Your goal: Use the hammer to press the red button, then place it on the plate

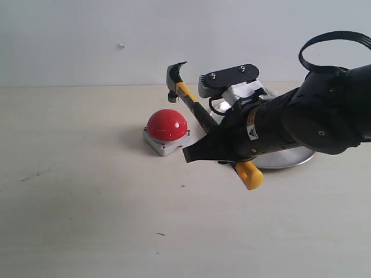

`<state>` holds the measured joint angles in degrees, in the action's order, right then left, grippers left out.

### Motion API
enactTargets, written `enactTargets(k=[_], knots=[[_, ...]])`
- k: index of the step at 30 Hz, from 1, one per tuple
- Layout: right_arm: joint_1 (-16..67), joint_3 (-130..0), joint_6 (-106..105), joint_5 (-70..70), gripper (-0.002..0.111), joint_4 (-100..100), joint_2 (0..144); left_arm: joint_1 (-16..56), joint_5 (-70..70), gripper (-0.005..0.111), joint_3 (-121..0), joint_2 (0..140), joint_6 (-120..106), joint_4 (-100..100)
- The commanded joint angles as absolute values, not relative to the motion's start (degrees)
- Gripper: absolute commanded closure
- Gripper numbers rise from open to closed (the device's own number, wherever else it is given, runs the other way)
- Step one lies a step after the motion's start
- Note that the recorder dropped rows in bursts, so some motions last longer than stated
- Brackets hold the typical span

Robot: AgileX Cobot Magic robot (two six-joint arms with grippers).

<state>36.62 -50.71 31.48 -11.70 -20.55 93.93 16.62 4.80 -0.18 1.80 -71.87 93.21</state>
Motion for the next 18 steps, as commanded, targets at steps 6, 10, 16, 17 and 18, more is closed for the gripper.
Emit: enactTargets(k=[6, 10, 16, 17, 18], knots=[[39.6, -60.5, 22.6, -26.3, 0.108, -20.4, 94.0, 16.6, 4.4, 0.107, 0.0, 2.0, -72.2, 93.2], [39.5, -65.2, 20.8, -37.7, 0.108, -20.5, 94.0, 16.6, 4.4, 0.107, 0.0, 2.0, -72.2, 93.2], [39.5, -66.0, 35.4, -40.6, 0.108, -32.6, 94.0, 16.6, 4.4, 0.107, 0.0, 2.0, -72.2, 93.2], [39.5, -65.6, 37.4, -38.9, 0.108, -33.3, 94.0, 16.6, 4.4, 0.107, 0.0, 2.0, -72.2, 93.2], [39.5, -65.2, 38.7, -36.4, 0.108, -33.3, 94.0, 16.6, 4.4, 0.107, 0.0, 2.0, -72.2, 93.2]])
